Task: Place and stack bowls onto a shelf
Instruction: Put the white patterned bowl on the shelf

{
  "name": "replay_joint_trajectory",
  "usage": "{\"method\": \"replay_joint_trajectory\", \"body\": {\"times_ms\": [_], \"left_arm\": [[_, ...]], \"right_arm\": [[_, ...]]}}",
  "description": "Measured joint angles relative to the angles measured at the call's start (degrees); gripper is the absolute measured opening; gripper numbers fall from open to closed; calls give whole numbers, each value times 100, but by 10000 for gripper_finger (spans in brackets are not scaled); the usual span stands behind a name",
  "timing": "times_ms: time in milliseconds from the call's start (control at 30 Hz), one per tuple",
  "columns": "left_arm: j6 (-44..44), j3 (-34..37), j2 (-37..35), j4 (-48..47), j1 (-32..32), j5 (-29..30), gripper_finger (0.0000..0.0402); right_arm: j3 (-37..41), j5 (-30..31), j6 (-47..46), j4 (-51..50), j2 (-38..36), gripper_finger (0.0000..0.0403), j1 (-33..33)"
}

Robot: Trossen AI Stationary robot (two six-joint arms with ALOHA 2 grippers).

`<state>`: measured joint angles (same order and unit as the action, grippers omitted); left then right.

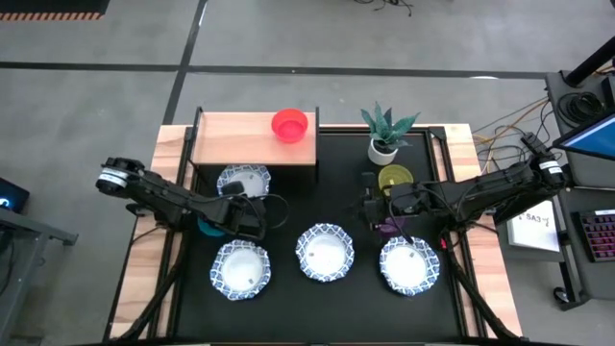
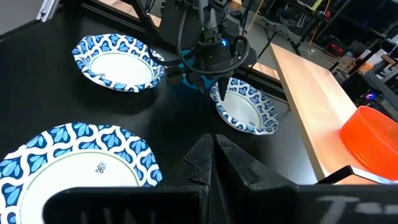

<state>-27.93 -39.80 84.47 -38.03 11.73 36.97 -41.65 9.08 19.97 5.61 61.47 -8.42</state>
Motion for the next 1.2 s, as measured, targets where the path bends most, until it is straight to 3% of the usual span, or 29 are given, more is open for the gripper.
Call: {"method": "replay_joint_trajectory", "body": {"times_ms": [200,533,700,933,1200], "left_arm": [[-103,47,0,41,0,2,113],[-107,-26,0,56,0,2,13],[5,-237,0,49,37,2,6],[193,-939,0,-469,275,-355,1],[351,-2446,0,-1315,891,-914,0]], "right_arm": [[0,-2,4,3,0,9,11],[0,0,13,4,0,9,22],[-2,-2,15,4,0,9,22],[-2,-1,6,-69,0,9,22],[-2,-2,2,-68,0,9,22]]}}
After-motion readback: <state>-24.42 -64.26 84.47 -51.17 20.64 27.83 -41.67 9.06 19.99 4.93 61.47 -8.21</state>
